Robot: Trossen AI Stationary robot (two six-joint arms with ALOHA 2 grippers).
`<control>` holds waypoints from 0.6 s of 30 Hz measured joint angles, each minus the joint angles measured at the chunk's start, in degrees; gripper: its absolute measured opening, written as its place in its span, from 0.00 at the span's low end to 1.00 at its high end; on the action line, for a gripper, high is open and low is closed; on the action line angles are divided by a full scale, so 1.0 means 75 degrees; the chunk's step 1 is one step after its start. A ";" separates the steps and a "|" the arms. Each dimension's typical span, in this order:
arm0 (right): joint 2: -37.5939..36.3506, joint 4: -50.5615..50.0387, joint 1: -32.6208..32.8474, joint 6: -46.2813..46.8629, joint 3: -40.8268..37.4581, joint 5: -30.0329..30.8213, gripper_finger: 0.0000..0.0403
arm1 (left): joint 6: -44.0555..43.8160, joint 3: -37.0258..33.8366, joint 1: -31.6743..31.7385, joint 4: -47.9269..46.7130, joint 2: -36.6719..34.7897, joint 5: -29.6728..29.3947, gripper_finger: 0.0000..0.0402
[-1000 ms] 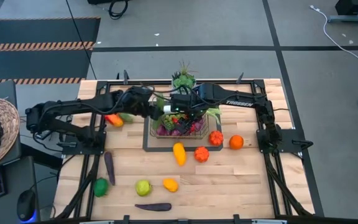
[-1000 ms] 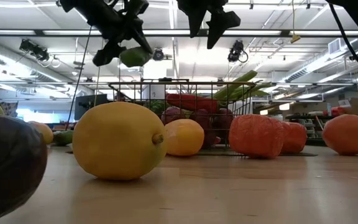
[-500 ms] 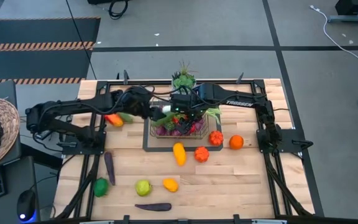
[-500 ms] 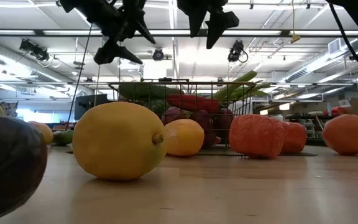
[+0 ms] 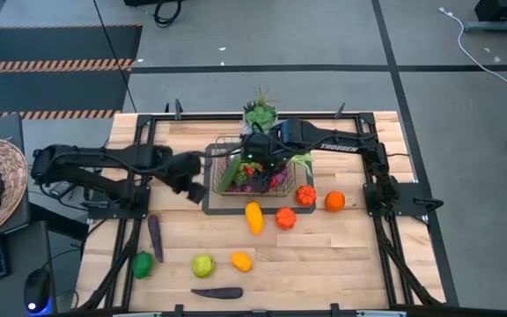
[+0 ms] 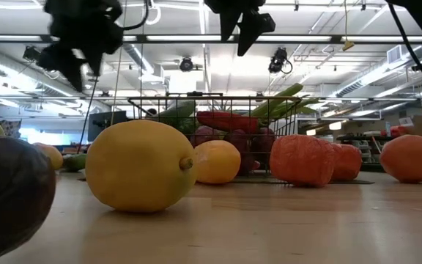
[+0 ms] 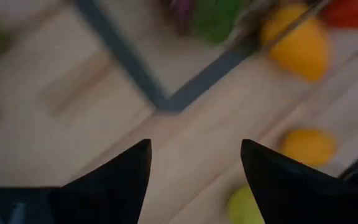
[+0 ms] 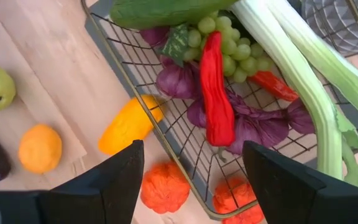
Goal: Build produce basket
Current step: Put the top eggplant into the wire basket
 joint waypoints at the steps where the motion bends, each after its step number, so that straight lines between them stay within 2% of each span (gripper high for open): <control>1: 0.0003 0.0018 0.0015 -0.0035 0.0000 0.0000 0.68 | -0.0220 0.0000 -0.0181 -0.0252 0.0000 -0.0072 0.63; 5: 0.0003 0.0166 0.0089 -0.0162 0.0000 0.0003 0.68 | -0.1162 0.0000 -0.0878 -0.1229 0.0000 -0.0495 0.63; 11: 0.0003 0.0243 0.0221 -0.0492 0.0000 0.0003 0.68 | -0.2475 0.0000 -0.1834 -0.2739 0.0012 -0.0561 0.63; 18: 0.0003 0.0243 0.0257 -0.0678 0.0000 0.0000 0.68 | -0.4694 0.0000 -0.2772 -0.3084 0.0015 -0.0695 0.63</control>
